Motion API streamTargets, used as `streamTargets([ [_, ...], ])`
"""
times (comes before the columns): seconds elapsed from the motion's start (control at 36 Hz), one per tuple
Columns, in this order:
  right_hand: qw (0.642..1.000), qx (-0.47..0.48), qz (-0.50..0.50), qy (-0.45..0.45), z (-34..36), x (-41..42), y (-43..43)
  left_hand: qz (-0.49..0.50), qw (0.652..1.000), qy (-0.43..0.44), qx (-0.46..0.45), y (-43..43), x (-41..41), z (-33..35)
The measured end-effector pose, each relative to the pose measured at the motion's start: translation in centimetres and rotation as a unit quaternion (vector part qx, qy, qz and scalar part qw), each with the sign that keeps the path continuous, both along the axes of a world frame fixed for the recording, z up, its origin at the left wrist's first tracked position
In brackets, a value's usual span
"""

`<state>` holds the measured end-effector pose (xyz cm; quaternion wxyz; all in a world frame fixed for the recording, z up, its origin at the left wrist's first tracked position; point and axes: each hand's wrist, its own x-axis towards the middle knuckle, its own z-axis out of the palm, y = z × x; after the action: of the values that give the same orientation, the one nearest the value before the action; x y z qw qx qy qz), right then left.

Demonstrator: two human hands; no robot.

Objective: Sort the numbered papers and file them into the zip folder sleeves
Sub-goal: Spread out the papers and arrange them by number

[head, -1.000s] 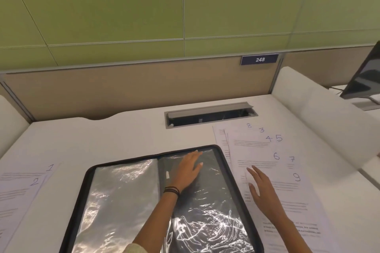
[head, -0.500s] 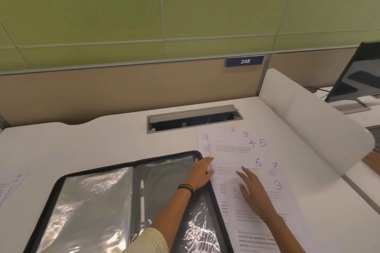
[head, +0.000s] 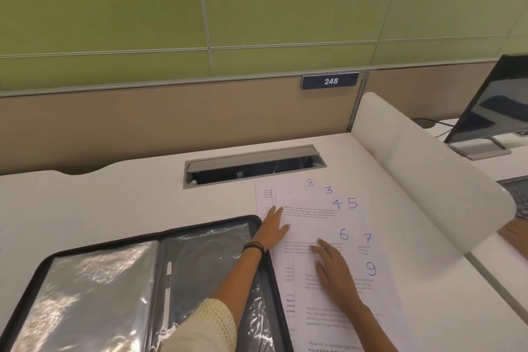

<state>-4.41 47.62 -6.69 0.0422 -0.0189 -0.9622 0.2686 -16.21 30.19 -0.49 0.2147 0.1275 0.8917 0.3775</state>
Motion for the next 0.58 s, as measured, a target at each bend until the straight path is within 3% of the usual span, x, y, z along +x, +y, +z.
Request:
streamTargets([
  [0.08, 1.0, 0.002, 0.002, 0.004, -0.2, -0.1, 0.2, 0.078, 0.994, -0.041, 0.067, 0.7, -1.0, 0.1],
  [0.17, 1.0, 0.001, 0.002, 0.006, -0.5, -0.2, 0.3, 0.188, 0.964, -0.084, 0.17, 1.1, -1.9, 0.4],
  [0.28, 1.0, -0.002, 0.009, 0.011, -0.6, 0.0, 0.3, 0.269, 0.934, -0.1, 0.212, 1.0, -3.2, -0.2],
  [0.44, 1.0, -0.008, 0.007, 0.014, -0.5, -0.1, 0.3, 0.258, 0.922, -0.119, 0.264, 0.8, -4.1, -0.2],
  [0.58, 1.0, -0.004, 0.005, 0.01, -0.4, 0.1, 0.2, 0.225, 0.933, -0.109, 0.26, 0.4, -4.5, -0.5],
])
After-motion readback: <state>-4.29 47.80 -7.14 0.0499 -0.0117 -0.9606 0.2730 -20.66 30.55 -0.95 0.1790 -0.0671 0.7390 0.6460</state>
